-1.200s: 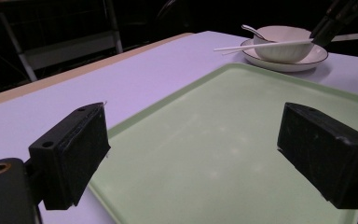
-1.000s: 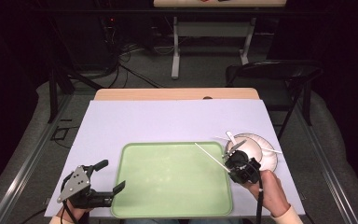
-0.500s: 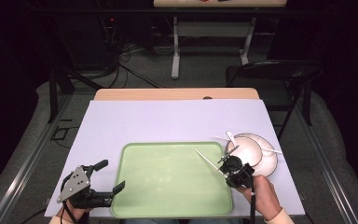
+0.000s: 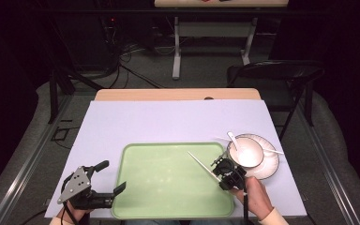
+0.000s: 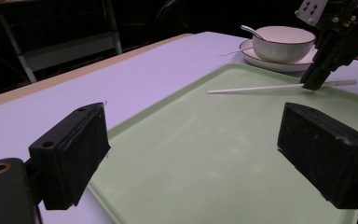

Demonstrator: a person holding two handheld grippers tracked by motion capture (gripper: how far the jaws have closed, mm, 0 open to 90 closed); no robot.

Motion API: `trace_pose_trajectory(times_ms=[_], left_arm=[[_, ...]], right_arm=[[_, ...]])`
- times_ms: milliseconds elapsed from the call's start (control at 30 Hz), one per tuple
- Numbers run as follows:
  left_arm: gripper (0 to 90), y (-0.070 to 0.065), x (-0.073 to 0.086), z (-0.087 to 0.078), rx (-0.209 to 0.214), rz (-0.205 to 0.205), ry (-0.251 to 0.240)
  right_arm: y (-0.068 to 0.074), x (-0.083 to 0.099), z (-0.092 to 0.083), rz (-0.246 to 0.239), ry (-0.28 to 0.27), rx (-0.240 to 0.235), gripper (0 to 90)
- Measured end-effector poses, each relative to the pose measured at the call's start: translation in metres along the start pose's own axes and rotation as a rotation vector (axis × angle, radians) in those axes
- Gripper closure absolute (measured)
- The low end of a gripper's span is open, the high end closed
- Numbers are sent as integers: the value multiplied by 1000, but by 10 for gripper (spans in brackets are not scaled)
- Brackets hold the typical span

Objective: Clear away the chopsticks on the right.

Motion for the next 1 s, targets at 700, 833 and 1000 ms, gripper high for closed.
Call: trace_pose_trajectory(times_ms=[700, 833, 1000], left_arm=[[86, -1, 0, -1, 1, 8, 0], [86, -1, 0, -1, 3, 10, -2], [86, -1, 0, -1, 1, 13, -3]], right_arm=[[14, -11, 6, -47, -19, -38, 767], [13, -10, 4, -49, -26, -50, 738], [13, -7, 3, -56, -24, -80, 764]])
Point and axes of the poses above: each handheld gripper's, and its own axes: z roughly forward along the jaws, x roughly out of its underside, y roughly to its left, the point moved 6 cm from there along z, roughly forward along the jaws, and after that the axes turned 11 degrees about x, right-handed, at the moved point
